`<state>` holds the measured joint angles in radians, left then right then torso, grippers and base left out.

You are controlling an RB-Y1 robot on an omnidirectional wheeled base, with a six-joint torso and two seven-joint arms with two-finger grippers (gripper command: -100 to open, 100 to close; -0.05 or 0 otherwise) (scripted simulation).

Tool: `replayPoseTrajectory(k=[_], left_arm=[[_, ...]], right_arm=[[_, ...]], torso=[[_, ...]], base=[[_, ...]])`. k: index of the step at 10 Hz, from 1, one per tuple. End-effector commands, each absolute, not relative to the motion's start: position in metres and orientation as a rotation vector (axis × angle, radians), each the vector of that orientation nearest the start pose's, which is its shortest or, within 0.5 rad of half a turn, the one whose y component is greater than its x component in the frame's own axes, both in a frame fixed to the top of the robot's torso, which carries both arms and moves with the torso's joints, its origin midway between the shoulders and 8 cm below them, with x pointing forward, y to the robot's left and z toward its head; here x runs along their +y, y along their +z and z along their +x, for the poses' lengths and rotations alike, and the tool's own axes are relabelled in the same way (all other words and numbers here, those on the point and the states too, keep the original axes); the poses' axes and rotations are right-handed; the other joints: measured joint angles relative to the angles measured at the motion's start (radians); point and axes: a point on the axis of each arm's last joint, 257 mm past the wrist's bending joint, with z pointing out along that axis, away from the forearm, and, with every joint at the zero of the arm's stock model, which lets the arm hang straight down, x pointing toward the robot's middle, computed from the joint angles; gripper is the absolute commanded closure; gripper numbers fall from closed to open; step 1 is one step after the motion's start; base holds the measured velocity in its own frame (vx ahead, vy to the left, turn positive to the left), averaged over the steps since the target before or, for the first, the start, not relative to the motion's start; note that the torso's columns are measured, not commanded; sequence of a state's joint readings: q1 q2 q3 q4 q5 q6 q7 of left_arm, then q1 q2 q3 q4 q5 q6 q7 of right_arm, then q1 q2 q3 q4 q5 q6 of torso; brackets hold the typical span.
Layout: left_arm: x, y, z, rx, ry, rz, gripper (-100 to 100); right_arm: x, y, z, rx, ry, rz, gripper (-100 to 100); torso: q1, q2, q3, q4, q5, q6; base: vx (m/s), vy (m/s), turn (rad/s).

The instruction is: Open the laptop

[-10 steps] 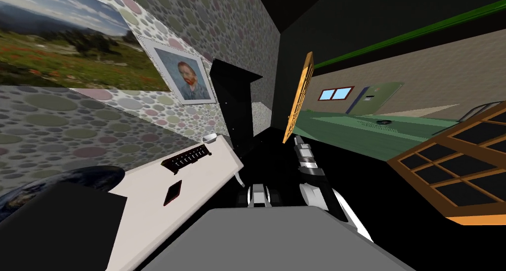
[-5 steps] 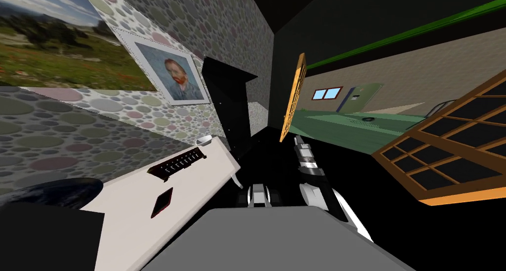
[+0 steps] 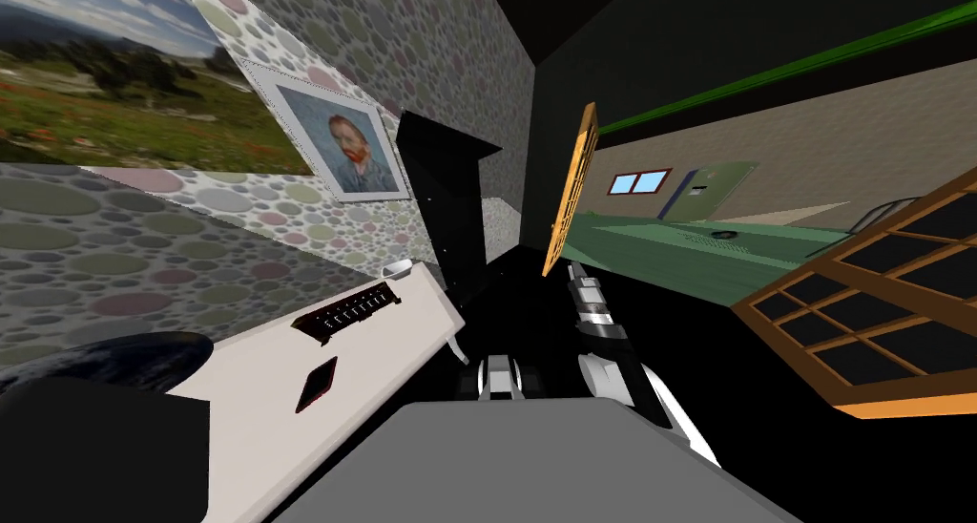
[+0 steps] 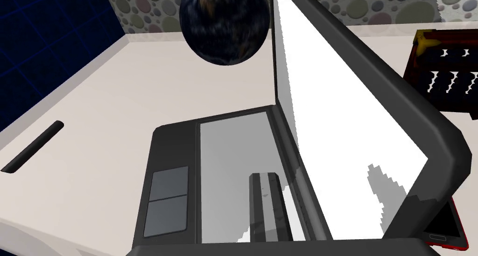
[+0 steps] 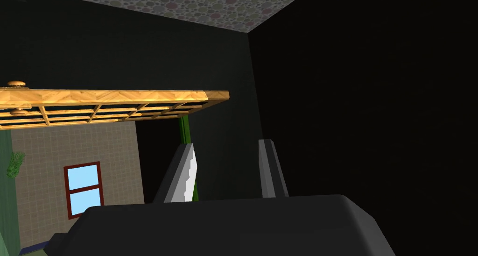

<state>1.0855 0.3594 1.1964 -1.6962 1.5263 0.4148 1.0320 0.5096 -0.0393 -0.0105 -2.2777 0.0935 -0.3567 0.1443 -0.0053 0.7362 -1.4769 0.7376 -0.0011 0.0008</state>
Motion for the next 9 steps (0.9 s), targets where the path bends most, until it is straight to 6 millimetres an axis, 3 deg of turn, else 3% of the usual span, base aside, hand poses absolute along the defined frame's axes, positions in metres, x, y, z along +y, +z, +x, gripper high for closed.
replayPoseTrajectory(k=[1,5,9], left_arm=[[0.774,-0.117,-0.104,-1.015,-1.184,-1.856,-100],[0.778,-0.129,-0.157,-1.074,-1.061,-1.834,-100],[0.777,-0.137,-0.197,-1.124,-0.991,-1.794,-100]], right_arm=[[-0.278,-0.010,0.367,0.835,1.054,0.627,0],[-0.278,-0.010,0.367,0.835,1.054,0.627,0],[-0.278,-0.010,0.367,0.835,1.053,0.627,0]], torso=[[-0.002,-0.001,-0.001,0.000,-0.001,-0.001],[0.009,0.001,0.001,0.000,0.002,-0.001],[0.008,0.004,0.003,0.001,0.002,-0.001]], base=[[0.088,-0.191,-0.102],[0.124,-0.162,-0.132],[0.082,-0.042,-0.054]])
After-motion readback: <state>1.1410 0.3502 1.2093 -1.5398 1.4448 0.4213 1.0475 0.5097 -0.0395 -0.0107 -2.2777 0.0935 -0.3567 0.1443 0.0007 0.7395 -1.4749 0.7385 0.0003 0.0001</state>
